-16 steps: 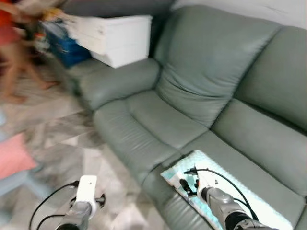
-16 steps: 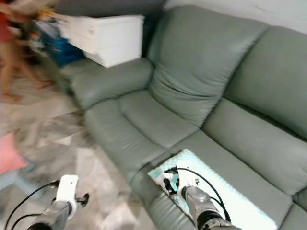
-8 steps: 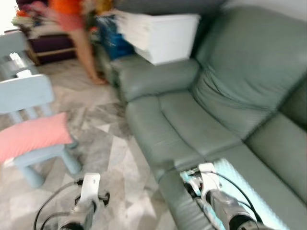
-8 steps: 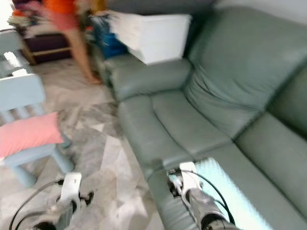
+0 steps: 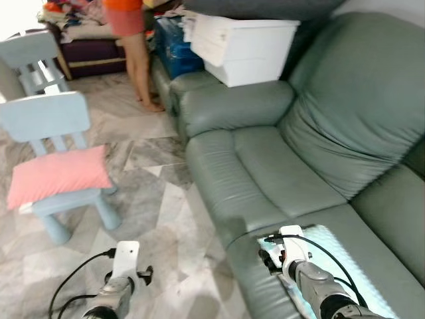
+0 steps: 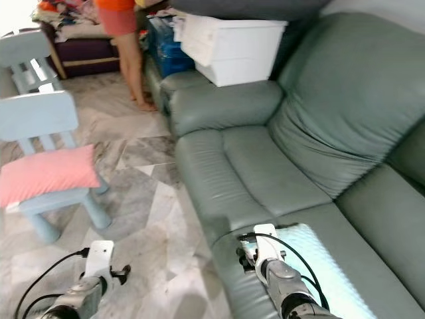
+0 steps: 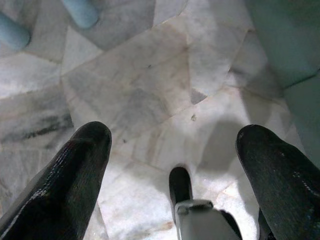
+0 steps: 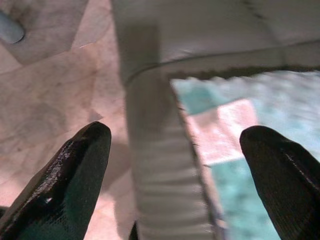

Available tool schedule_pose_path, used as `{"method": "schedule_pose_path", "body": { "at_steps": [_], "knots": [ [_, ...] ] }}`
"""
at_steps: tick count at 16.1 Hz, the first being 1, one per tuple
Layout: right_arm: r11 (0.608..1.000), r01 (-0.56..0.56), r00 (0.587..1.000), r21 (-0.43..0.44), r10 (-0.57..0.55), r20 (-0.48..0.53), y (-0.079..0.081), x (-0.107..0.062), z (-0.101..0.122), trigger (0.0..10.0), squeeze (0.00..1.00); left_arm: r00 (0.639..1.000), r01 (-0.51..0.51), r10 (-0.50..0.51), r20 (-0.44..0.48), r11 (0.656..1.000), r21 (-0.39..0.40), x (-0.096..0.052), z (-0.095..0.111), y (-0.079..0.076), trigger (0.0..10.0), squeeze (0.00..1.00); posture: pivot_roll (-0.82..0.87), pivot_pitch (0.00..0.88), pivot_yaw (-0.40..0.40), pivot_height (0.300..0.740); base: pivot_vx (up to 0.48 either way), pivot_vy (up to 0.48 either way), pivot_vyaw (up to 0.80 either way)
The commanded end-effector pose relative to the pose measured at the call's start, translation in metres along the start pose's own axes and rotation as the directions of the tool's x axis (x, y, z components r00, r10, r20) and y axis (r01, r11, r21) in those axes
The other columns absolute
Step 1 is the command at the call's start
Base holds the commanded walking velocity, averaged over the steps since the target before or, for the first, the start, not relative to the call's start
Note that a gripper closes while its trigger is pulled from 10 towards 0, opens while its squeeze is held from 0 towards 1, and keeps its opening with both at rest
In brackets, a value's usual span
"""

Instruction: Move the pillow to the sofa

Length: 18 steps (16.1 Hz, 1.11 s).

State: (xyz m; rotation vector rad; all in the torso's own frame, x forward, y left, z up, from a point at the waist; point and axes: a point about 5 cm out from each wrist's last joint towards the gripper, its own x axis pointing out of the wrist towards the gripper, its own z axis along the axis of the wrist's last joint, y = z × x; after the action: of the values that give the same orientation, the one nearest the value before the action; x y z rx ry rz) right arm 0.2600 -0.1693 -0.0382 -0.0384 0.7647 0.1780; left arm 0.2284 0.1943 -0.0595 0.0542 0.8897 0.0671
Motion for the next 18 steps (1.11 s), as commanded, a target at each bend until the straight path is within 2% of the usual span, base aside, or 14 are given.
{"method": "schedule_pose_path", "body": {
  "at_steps": [1, 5, 8, 14, 18],
  "knots": [
    [1.000, -0.017, 1.000, 0.002, 0.017, 0.011, 0.008, 0.002, 0.004, 10.0, 0.00, 1.000, -0.014, 0.014, -0.001, 1.000, 0.014, 0.001, 0.003, -0.001, 10.0, 0.00, -0.18, 0.000, -0.017, 0.740, 0.000, 0.476, 0.00],
    [1.000, -0.017, 1.000, 0.010, 0.017, 0.012, 0.008, 0.002, 0.004, 10.0, 0.00, 1.000, -0.011, 0.011, 0.001, 1.000, 0.021, 0.001, 0.004, -0.004, 10.0, 0.00, -0.18, 0.000, -0.016, 0.740, 0.000, 0.474, 0.00],
    [1.000, -0.019, 1.000, 0.006, 0.019, 0.012, 0.008, 0.002, 0.005, 10.0, 0.00, 1.000, -0.025, 0.025, -0.001, 1.000, 0.017, 0.000, 0.002, 0.007, 10.0, 0.00, -0.18, 0.000, -0.017, 0.740, 0.000, 0.469, 0.00],
    [1.000, -0.017, 1.000, 0.002, 0.017, 0.012, 0.008, 0.003, 0.005, 10.0, 0.00, 0.999, -0.038, 0.038, -0.007, 0.999, 0.024, -0.001, -0.001, 0.017, 10.0, 0.00, -0.18, 0.000, -0.016, 0.740, 0.000, 0.465, 0.00],
    [1.000, -0.020, 1.000, -0.006, 0.020, 0.011, 0.009, 0.003, 0.006, 10.0, 0.00, 1.000, -0.030, 0.031, -0.005, 0.999, 0.034, 0.000, 0.001, 0.009, 10.0, 0.00, -0.18, 0.000, -0.017, 0.740, 0.000, 0.465, 0.00]
  ]
}}
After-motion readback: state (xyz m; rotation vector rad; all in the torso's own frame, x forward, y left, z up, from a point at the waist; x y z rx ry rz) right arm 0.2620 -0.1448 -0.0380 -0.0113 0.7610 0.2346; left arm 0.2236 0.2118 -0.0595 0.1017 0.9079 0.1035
